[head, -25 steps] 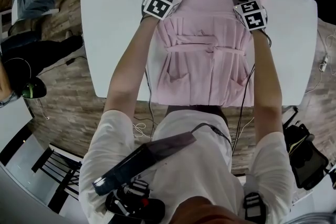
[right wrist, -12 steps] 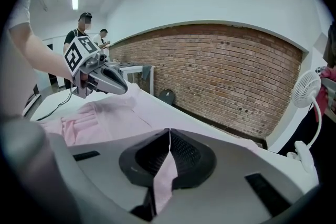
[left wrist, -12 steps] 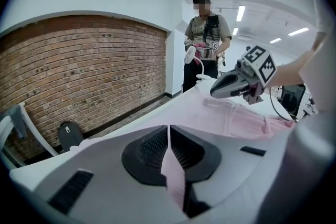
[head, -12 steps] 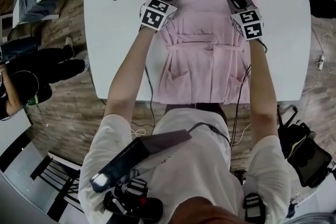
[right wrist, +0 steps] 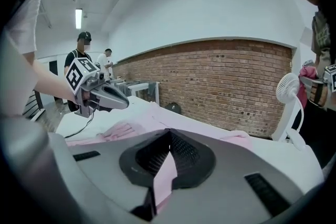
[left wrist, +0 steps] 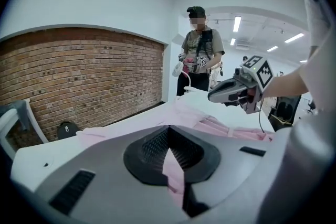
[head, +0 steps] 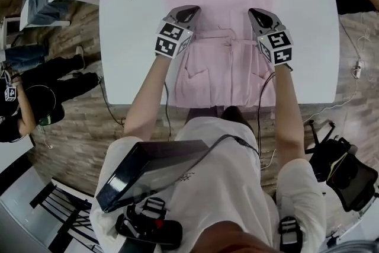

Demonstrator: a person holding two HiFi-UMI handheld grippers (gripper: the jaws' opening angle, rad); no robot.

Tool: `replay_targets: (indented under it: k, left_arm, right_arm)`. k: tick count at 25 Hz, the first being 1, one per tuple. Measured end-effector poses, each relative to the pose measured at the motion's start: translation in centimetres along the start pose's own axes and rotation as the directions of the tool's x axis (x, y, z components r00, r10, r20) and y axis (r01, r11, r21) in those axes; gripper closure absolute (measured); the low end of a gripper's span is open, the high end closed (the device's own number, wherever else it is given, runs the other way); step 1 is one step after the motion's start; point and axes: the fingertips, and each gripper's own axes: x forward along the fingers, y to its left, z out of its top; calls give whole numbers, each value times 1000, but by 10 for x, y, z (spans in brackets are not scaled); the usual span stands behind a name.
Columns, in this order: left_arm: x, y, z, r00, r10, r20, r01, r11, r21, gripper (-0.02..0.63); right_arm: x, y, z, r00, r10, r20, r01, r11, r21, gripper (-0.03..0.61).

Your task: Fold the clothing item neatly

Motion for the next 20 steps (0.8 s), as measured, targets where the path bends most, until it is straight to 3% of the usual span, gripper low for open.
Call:
replay_targets:
  k: [5, 10, 16, 20]
  left_arm:
    - [-46, -50, -8, 997, 72, 39, -72, 997, 3, 612]
    - [-115, -90, -31, 978, 173, 120, -160, 981, -107, 612]
    - [-178, -143, -90, 960, 267, 90, -250, 954, -164, 611]
    - [-216, -178, -150, 950, 311, 22, -300, 932, -205, 611]
  right_arm:
    - [-53, 22, -13, 999, 23, 36, -22, 999, -34, 575]
    - [-118, 51, -31, 998, 24, 57, -19, 997, -80, 575]
    - [-189, 73, -66, 996, 28, 88, -20, 996, -84, 575]
    - [-224, 89, -113, 998, 24, 65, -19, 997, -72, 575]
